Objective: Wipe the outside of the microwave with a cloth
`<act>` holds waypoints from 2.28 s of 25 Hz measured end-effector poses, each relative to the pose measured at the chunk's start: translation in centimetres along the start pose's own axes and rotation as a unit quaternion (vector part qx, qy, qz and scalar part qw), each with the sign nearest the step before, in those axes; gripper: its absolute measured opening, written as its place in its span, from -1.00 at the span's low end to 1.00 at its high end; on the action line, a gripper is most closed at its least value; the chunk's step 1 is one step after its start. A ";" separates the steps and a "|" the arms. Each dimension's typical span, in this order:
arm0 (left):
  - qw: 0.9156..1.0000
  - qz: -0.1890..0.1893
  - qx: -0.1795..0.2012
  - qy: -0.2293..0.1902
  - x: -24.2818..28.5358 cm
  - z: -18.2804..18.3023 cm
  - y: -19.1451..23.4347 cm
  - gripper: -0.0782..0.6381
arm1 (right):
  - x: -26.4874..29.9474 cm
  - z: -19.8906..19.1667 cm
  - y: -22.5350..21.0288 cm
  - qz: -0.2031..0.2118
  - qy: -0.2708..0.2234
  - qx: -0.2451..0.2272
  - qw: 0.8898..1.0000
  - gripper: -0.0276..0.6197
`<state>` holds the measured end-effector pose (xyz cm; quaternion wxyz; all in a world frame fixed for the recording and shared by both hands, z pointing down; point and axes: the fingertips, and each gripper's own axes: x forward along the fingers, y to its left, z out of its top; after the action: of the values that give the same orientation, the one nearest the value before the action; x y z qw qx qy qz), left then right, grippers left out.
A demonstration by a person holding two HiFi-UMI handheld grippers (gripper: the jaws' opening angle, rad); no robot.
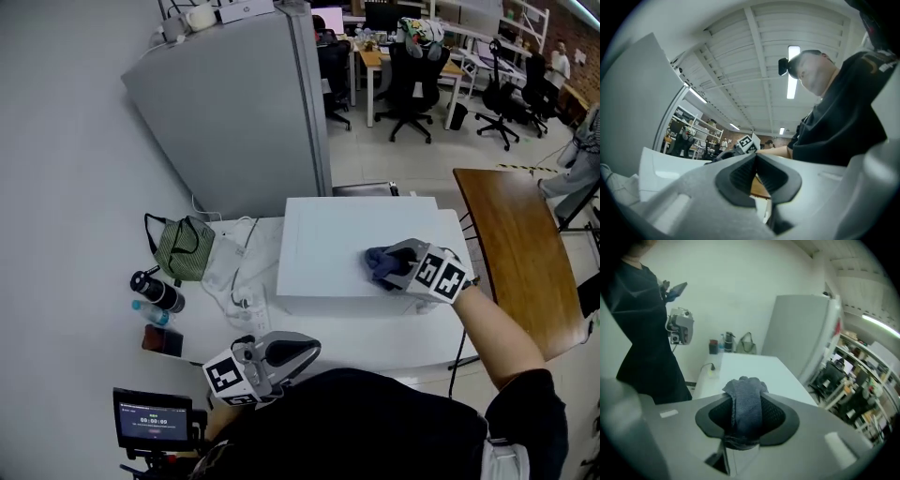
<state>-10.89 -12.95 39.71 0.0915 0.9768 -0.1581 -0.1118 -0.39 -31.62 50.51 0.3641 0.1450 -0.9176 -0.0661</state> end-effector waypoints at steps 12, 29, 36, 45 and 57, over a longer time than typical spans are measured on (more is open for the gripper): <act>0.999 0.035 -0.002 -0.006 -11.3 1.9 2.2 -0.77 | 16.9 13.5 8.9 0.077 0.003 -0.068 0.995 -0.50; 0.998 -0.069 -0.007 0.010 10.4 -0.5 -4.2 -0.77 | -13.0 -20.3 0.9 -0.063 0.155 0.008 0.986 -0.50; 0.999 -0.037 0.003 0.003 7.1 0.5 -3.9 -0.77 | -5.5 -2.2 9.1 -0.055 -0.026 -0.164 0.985 -0.50; 1.000 0.020 0.008 0.003 -10.5 1.8 -2.1 -0.77 | 17.6 11.5 15.5 -0.146 0.040 -0.411 0.899 -0.50; 1.000 0.013 -0.006 -0.017 -9.8 2.5 -3.2 -0.77 | 8.4 -3.1 11.7 -0.189 0.168 -0.395 0.883 -0.50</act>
<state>-19.67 -7.06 38.45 0.0956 0.9721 -0.1715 -0.1282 -6.61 -23.19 60.83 0.5209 0.1688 -0.6955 -0.4653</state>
